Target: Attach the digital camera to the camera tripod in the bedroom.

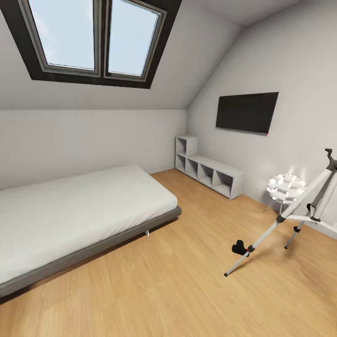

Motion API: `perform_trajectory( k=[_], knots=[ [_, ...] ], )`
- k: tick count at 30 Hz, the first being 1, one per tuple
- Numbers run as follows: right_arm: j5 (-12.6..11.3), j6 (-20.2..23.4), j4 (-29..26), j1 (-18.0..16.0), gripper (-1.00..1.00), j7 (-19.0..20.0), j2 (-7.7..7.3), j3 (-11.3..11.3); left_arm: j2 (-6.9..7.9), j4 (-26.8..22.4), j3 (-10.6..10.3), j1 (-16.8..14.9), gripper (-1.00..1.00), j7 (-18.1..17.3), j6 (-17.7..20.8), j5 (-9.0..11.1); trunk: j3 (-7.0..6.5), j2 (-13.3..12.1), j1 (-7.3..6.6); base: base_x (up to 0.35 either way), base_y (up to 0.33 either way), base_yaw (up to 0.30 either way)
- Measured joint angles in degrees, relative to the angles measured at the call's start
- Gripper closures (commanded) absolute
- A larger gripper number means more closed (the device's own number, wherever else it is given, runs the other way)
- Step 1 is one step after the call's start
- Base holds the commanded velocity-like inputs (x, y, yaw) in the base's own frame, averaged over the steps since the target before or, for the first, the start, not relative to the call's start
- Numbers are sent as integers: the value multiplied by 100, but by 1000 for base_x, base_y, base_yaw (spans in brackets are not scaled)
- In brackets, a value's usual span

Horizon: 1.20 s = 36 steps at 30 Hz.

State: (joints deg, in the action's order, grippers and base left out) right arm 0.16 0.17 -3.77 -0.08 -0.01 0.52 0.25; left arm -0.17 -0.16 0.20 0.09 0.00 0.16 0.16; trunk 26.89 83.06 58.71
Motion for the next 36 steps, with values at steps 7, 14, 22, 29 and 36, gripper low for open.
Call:
perform_trajectory(
  k=[7,14,22,29,36],
  knots=[
    [0,-4,-6,0,-100,1,-6,0,0,-7,4,0,-100,0,0,0,0,0,-1,253,215,0],
    [0,-17,-6,0,-100,1,-8,0,0,-16,4,-1,-100,0,0,0,0,0,-1,269,222,0],
    [0,-24,-8,0,-100,-5,-8,-6,3,-28,17,-1,-100,0,0,-5,0,0,-1,274,195,0],
    [0,-266,-57,0,-100,-3,-8,-8,5,-389,21,-2,-100,-12,-4,-15,-1,0,2,63,34,0],
    [6,-1872,-149,-1,-100,-14,-24,-6,15,-1628,25,-3,-100,-6,-2,-24,-1,0,2,2,1,0]
  ],
)
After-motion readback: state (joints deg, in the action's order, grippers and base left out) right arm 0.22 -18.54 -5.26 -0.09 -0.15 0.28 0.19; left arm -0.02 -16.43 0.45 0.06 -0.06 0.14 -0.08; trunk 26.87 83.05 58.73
